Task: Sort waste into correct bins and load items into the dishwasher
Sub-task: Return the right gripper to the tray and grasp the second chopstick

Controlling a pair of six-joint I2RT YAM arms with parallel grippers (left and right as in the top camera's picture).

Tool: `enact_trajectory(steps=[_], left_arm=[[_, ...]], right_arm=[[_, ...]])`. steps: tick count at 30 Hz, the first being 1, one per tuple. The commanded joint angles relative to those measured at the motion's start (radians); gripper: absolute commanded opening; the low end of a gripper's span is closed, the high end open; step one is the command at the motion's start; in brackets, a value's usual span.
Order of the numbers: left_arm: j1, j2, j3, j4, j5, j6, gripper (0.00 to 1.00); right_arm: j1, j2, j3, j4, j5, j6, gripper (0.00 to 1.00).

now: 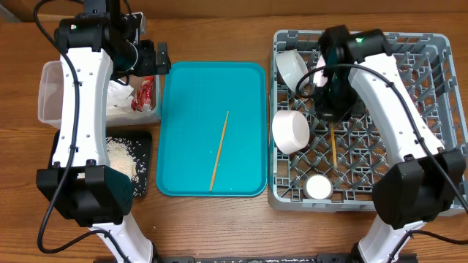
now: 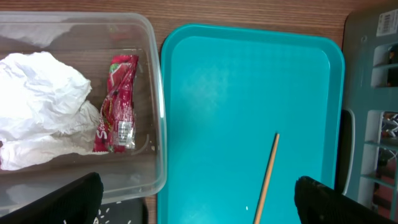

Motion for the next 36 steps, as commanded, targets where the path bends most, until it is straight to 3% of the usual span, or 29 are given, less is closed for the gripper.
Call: enact_trajectory(steps=[1, 2, 5, 7, 14, 20, 22, 23, 25, 36], left_arm=[[-0.009, -0.010, 0.005, 0.004, -0.005, -0.010, 1.00], [-0.009, -0.010, 0.005, 0.004, -0.005, -0.010, 1.00], [-0.009, -0.010, 0.005, 0.004, -0.005, -0.010, 1.00], [-0.009, -0.010, 0.005, 0.004, -0.005, -0.010, 1.00], [-0.009, -0.010, 0.005, 0.004, -0.005, -0.010, 1.00], [-0.009, -0.010, 0.005, 0.004, -0.005, -0.010, 1.00], [-0.009, -0.010, 0.005, 0.004, -0.005, -0.010, 1.00], [-0.009, -0.010, 0.005, 0.004, -0.005, -0.010, 1.00], [-0.009, -0.010, 0.005, 0.004, -0.005, -0.010, 1.00], [-0.009, -0.010, 0.005, 0.004, -0.005, -0.010, 1.00]], right_arm=[[-0.002, -0.012, -0.056, 0.008, 0.008, -0.023, 0.04], [-0.002, -0.012, -0.064, 0.008, 0.008, -0.023, 0.04], [-0.003, -0.012, -0.068, 0.021, 0.009, -0.025, 0.20], [-0.002, -0.012, -0.068, 0.024, 0.011, -0.027, 0.25], [-0.002, -0.013, -0.031, 0.057, 0.010, -0.046, 0.27], [0.045, -0.020, 0.182, 0.090, -0.111, -0.047, 0.31], [0.086, -0.020, 0.230, 0.159, -0.204, -0.046, 0.37], [0.132, -0.020, 0.235, 0.235, -0.271, -0.043, 0.47], [0.184, -0.009, 0.224, 0.303, -0.278, -0.006, 0.53], [0.430, 0.185, 0.079, 0.610, -0.063, 0.286, 0.45]])
